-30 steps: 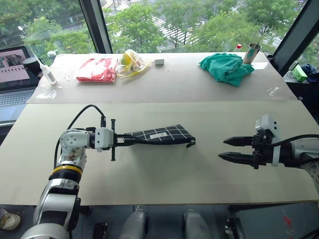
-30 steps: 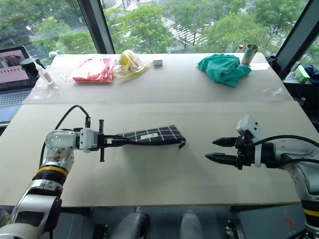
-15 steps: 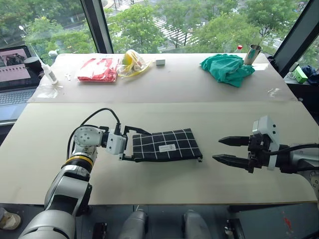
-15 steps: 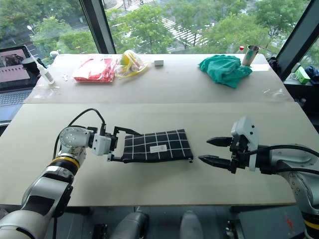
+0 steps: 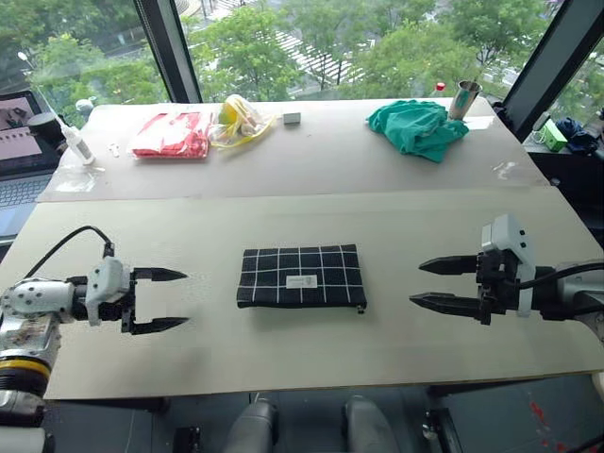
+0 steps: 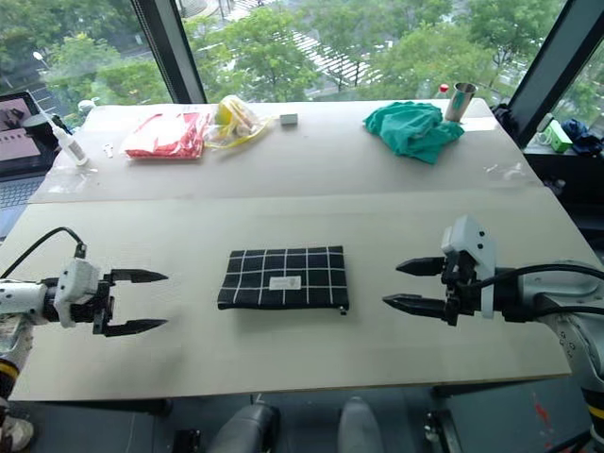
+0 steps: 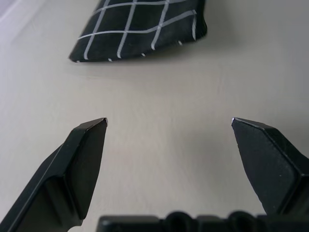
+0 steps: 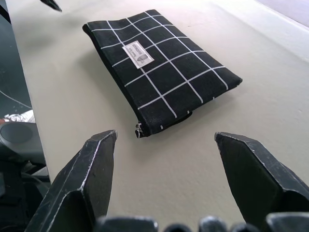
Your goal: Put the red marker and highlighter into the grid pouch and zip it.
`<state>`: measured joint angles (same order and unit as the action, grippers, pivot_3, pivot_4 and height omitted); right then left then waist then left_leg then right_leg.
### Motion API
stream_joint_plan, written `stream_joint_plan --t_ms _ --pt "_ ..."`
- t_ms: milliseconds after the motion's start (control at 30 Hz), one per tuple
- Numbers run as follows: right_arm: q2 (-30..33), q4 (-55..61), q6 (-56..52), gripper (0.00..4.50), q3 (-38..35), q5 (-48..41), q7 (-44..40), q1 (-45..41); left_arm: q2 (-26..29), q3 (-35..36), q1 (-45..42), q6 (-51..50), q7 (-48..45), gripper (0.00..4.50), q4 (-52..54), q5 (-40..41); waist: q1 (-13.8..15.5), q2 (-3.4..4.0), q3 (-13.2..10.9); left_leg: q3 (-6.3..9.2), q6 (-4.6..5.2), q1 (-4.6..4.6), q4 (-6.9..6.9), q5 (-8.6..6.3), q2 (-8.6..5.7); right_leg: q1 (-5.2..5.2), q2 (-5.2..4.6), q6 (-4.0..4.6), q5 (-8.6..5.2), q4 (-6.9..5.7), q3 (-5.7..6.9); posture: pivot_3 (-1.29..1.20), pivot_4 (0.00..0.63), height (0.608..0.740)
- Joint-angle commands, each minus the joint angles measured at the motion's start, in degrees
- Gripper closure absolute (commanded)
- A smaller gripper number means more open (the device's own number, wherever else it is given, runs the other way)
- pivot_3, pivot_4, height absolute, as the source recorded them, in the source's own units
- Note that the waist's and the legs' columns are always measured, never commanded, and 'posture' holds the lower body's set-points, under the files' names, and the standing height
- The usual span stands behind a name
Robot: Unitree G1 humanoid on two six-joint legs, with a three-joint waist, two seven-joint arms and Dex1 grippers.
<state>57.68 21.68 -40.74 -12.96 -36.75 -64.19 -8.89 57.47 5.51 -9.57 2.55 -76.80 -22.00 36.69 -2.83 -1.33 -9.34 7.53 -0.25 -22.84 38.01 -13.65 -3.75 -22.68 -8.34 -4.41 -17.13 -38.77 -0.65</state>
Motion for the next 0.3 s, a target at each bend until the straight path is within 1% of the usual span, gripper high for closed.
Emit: stream_joint_plan --t_ms 33,67,133,233,300 --pt "0.12 -1.34 2.74 0.87 -0.91 1.08 -0.36 0.0 0.96 11.26 10.16 -19.83 15.1 0.05 15.22 8.55 0.13 0.04 0.0 -0.05 0.01 0.09 -0.05 -0.01 0.06 0.05 0.0 0.0 0.0 0.01 -0.09 0.0 0.15 0.74" --pt "-0.07 -2.25 3.68 0.87 -0.67 1.89 -0.25 0.44 0.95 13.81 14.29 -23.16 15.79 0.05 19.23 10.35 0.19 0.04 0.0 -0.09 0.01 0.14 -0.07 -0.01 0.05 0.06 0.0 0.0 0.0 0.01 -0.12 0.0 0.15 0.74" --pt "-0.97 -3.51 4.16 0.87 -0.8 1.79 0.11 0.54 -0.89 17.69 18.71 -24.64 16.94 0.05 23.86 11.25 0.3 0.04 0.0 -0.14 0.01 0.16 -0.14 -0.02 0.08 0.05 0.01 0.0 0.0 0.06 -0.14 0.0 0.15 0.74" --pt "-2.03 -5.7 4.62 0.87 -0.62 2.4 1.1 -0.12 -3.31 20.28 19.84 -25.31 20.76 0.05 25.76 9.38 1.14 0.06 -0.01 -0.27 -0.01 0.29 -0.2 -0.01 0.1 0.13 0.02 0.02 0.01 0.12 -0.18 0.0 0.15 0.74" --pt "-2.5 -7.07 4.96 0.87 -0.66 2.75 1.58 -0.77 -4.1 21.28 19.14 -27.62 21.19 0.05 26.05 10.43 1.48 0.06 -0.01 -0.28 -0.02 0.32 -0.2 -0.02 0.1 0.2 0.04 0.04 0.02 0.17 -0.16 0.0 0.15 0.74"
